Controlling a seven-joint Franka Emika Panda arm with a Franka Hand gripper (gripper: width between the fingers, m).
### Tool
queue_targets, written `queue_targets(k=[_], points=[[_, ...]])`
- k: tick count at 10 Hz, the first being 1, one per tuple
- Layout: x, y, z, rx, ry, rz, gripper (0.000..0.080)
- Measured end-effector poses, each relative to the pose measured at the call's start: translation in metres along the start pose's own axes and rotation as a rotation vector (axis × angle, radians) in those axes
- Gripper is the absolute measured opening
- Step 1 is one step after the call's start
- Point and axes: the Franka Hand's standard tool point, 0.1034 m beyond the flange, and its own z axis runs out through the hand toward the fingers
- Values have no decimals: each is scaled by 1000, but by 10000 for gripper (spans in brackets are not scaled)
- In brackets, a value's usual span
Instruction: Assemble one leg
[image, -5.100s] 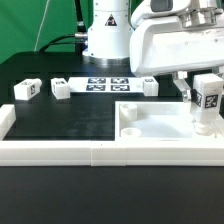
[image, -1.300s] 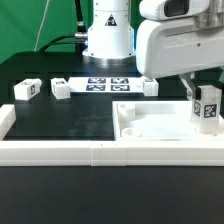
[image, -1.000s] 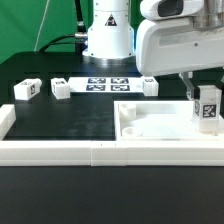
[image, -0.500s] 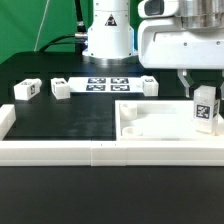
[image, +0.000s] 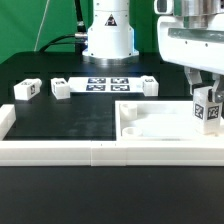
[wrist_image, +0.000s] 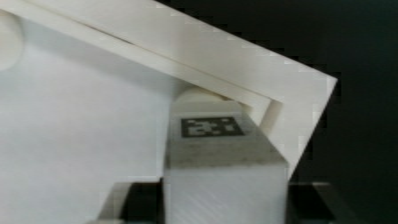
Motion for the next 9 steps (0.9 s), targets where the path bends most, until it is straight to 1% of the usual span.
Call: queue_targets(k=[2, 3, 4, 5, 6, 7, 8, 9], points=[[-1, 0, 0, -1, -3, -2, 292], [-2, 0, 1, -1, -3, -49, 469], [-4, 0, 2, -3, -1, -121, 469], [-8, 1, 7, -10, 4, -269, 609], [-10, 1, 8, -22, 2, -410, 609], [-10, -1, 7, -22, -1, -514, 643], [-11, -2, 6, -25, -3, -594, 648], [-10, -2, 5, -31, -2, -730, 648]])
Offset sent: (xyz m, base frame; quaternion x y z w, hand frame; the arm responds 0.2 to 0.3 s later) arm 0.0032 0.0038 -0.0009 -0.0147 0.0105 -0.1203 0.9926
